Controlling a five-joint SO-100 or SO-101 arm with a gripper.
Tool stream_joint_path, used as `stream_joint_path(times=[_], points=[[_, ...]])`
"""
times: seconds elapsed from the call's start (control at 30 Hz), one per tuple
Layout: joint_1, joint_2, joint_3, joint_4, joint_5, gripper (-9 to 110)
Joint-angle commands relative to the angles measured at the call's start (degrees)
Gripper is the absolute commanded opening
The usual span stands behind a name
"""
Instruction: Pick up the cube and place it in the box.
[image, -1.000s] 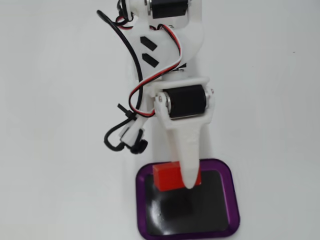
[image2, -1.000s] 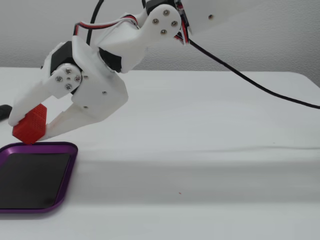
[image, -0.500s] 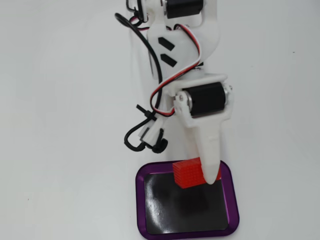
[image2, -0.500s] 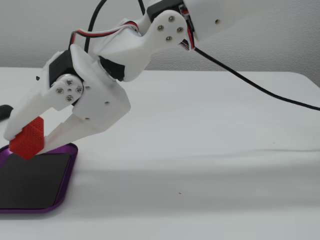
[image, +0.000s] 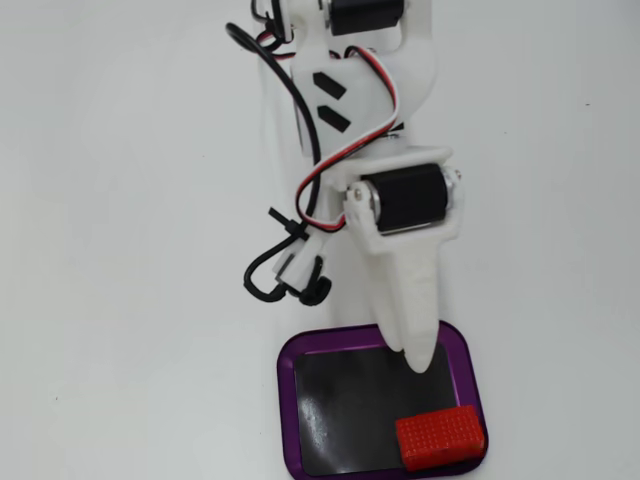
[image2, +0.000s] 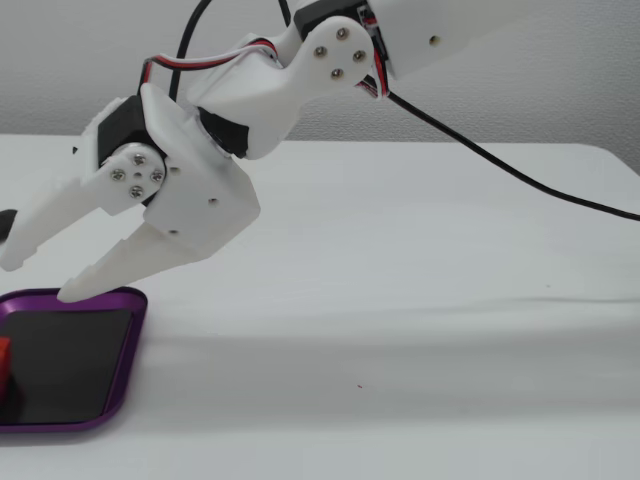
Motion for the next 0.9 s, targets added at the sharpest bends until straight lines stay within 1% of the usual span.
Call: stream_joint_path(times=[0.0,0.07,0.17,0.27,0.37,0.47,0.57,0.77,0.87], points=[[-0.18,1.23,-0.53,-0.88,0.18,11],[-0.09,1.49,-1.14,0.35,0.26,11],[-0.26,4.48,-1.14,6.24,0.97,12],[-0.35,9.76,-1.41,13.01,5.45,17],[0.0,15.91,-0.97,19.6,6.94,24],[0.26,22.85,-0.88,27.86,6.94,26],[0.44,30.59,-0.09,35.24,6.94,27],[0.53,46.67,9.05,46.85,6.77,27],[0.62,57.57,17.58,48.6,6.77,27]])
